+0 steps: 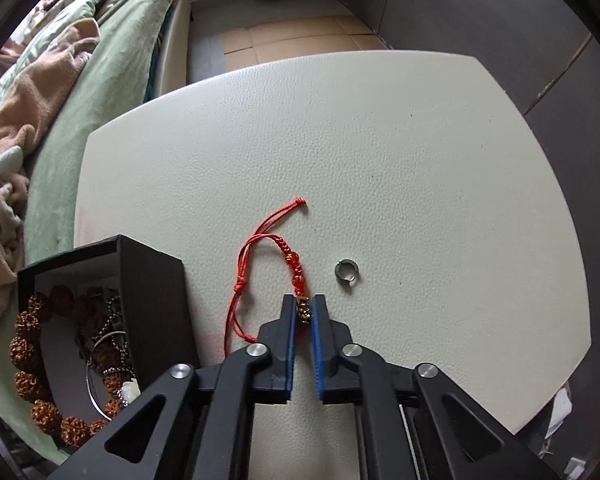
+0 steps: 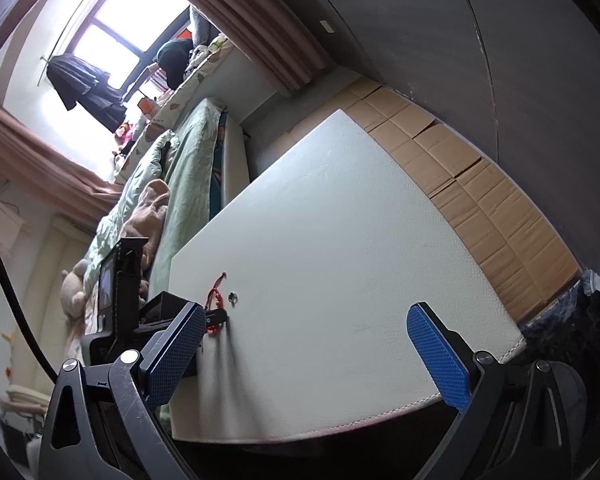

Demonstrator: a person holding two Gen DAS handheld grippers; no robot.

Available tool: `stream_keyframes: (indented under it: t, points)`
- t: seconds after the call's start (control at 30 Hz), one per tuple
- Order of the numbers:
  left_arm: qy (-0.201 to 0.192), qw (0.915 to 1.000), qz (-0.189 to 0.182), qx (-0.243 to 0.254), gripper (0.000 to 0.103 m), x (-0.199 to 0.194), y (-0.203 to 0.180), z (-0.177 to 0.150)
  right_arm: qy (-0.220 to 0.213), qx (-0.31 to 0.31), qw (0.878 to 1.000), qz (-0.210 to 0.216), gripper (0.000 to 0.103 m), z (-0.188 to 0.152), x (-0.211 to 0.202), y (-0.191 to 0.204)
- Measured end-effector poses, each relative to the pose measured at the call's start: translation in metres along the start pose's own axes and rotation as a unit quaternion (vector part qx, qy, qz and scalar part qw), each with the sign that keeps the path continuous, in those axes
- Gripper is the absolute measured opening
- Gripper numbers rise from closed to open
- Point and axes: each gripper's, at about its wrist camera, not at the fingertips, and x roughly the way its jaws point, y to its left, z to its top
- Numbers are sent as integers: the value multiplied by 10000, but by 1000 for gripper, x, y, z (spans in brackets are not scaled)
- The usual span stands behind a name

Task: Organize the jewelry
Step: 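Grasp the red string bracelet with the left tool and lift it, then carry the red bracelet into the box with the left tool while the right tool grasps the small ring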

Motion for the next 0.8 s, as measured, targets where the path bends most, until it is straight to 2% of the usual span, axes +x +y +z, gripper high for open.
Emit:
stream_keyframes:
  t: [0.07, 0.17, 0.3, 0.4, 0.5, 0.6, 0.73, 0.8]
  points:
    - [-22, 9998, -173, -91, 6, -4, 6, 1, 56, -67, 10000, 9, 98, 0, 5, 6]
    - [-249, 9992, -287, -120, 6, -23, 14, 2, 232, -204, 9995, 56, 84, -1, 17, 19]
    - [-502, 9975, -475, -165, 6, -52, 23, 2, 416, -415, 9983, -3, 81, -2, 34, 36]
    - [-679, 9957, -601, -196, 6, -71, 29, 1, 594, -581, 9965, 4, 70, -2, 49, 50]
    - [-843, 9934, -729, -258, 6, -88, 37, 2, 787, -799, 9937, -77, 64, -2, 66, 63]
    - [-997, 9912, -820, -292, 6, -104, 47, 1, 1026, -961, 9900, -93, 47, -1, 84, 74]
    - [-1180, 9885, -891, -327, 6, -125, 57, -6, 1236, -1160, 9853, -205, 42, 1, 102, 87]
    - [-1241, 9874, -920, -359, 6, -132, 62, -9, 1332, -1255, 9828, -238, 36, 2, 111, 92]
